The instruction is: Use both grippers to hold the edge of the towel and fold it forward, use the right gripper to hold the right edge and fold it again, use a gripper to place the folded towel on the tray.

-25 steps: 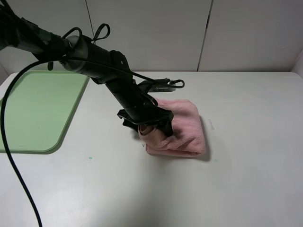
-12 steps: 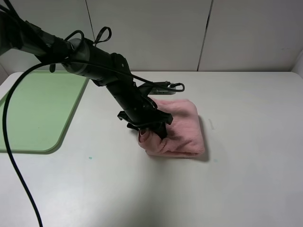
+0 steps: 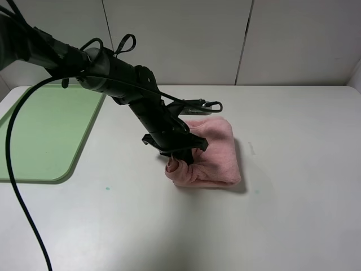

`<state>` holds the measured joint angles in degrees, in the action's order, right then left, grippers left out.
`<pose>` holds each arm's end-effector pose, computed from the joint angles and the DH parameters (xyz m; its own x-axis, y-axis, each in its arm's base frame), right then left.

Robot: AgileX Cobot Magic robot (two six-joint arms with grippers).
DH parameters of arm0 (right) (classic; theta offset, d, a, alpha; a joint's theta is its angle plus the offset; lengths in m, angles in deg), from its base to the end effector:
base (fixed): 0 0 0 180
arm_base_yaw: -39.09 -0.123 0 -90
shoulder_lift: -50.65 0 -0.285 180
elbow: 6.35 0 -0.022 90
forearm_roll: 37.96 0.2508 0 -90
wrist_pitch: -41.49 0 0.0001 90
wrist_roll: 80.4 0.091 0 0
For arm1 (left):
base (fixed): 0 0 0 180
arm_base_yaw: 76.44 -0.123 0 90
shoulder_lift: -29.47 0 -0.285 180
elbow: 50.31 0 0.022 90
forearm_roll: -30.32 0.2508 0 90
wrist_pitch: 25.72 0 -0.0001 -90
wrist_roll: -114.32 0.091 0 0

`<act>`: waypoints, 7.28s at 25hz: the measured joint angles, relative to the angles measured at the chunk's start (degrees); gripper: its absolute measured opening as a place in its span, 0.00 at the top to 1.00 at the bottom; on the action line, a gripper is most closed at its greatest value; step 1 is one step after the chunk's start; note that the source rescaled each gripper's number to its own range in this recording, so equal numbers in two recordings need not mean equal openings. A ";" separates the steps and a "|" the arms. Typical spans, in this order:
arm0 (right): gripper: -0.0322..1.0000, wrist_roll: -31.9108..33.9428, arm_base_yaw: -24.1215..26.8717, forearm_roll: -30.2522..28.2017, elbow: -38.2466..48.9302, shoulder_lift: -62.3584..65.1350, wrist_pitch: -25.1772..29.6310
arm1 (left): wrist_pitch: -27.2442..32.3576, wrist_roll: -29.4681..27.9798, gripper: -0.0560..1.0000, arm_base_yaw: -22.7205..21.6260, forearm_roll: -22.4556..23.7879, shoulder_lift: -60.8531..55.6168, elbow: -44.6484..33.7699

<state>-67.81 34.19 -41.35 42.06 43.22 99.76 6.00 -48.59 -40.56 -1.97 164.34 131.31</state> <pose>-0.0041 -0.0049 0.2817 -0.4065 0.1531 -0.9007 0.0373 0.9878 0.1510 0.3313 -0.2712 0.0866 -0.8743 0.4030 -0.2706 0.4769 0.8171 -0.3239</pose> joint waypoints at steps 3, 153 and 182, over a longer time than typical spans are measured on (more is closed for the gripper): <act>0.00 0.00 0.00 0.00 0.00 0.00 0.00 | 0.00 0.00 0.81 0.00 0.00 0.00 0.00; 0.00 0.00 0.00 -0.05 0.00 0.00 0.00 | 7.72 0.09 0.00 -50.31 34.32 -23.79 -20.34; 0.00 0.00 0.00 -0.05 0.00 0.00 0.00 | 17.34 0.68 0.00 -49.81 32.30 -52.95 -27.56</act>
<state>-67.81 34.19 -41.40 42.06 43.22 99.76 23.33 -47.91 -90.37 30.32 111.39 103.75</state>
